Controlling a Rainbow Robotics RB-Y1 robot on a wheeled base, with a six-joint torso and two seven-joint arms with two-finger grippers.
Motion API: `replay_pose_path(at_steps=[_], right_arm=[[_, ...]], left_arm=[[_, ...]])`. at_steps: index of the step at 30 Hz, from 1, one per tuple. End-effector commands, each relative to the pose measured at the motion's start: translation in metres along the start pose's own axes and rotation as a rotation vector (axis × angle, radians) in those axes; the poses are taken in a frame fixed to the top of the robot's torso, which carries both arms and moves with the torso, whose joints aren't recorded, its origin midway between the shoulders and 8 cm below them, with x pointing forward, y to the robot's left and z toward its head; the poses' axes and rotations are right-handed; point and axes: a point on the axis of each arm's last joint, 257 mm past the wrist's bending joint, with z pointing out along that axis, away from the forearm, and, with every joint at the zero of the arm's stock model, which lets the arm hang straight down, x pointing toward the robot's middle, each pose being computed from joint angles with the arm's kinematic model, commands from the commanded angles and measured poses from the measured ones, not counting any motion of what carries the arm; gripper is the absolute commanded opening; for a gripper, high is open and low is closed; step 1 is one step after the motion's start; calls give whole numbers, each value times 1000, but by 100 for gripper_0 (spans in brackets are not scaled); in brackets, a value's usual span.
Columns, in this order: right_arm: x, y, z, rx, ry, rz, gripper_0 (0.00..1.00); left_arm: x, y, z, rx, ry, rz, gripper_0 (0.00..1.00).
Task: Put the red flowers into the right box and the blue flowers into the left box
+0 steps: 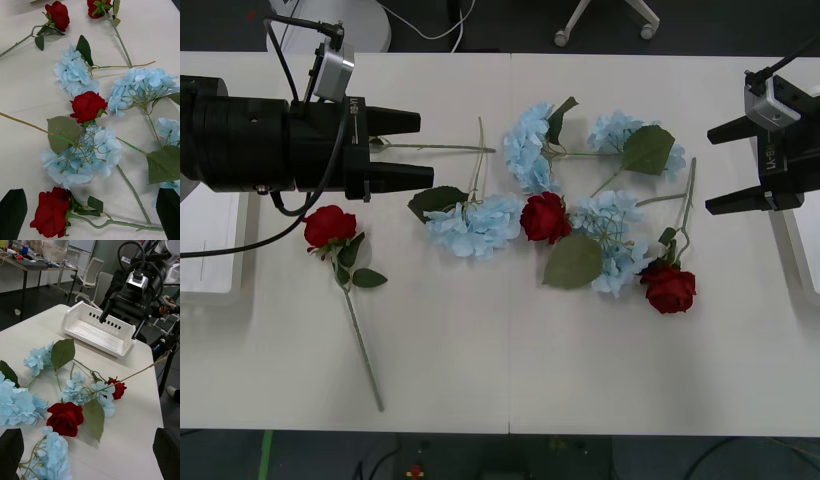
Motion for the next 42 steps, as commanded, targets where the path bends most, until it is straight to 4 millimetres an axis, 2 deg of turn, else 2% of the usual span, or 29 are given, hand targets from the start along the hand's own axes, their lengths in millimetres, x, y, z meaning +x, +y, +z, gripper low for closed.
replay_pose_path(at_steps=[1,2,9,14,42], right_arm=[[-19,-5,-3,12,-22,-25,100],[-19,-5,-3,12,-22,-25,100],[-19,-5,-3,12,-22,-25,100],[-19,-5,-3,12,-22,-25,100],[-19,-5,-3,12,-22,-25,100]], left_arm=[[-17,-2,-4,2,11,71,92],[-17,-2,-4,2,11,71,88],[-17,-2,-4,2,11,71,88],[-17,-2,-4,2,11,71,100],[-17,-2,-4,2,11,71,100]])
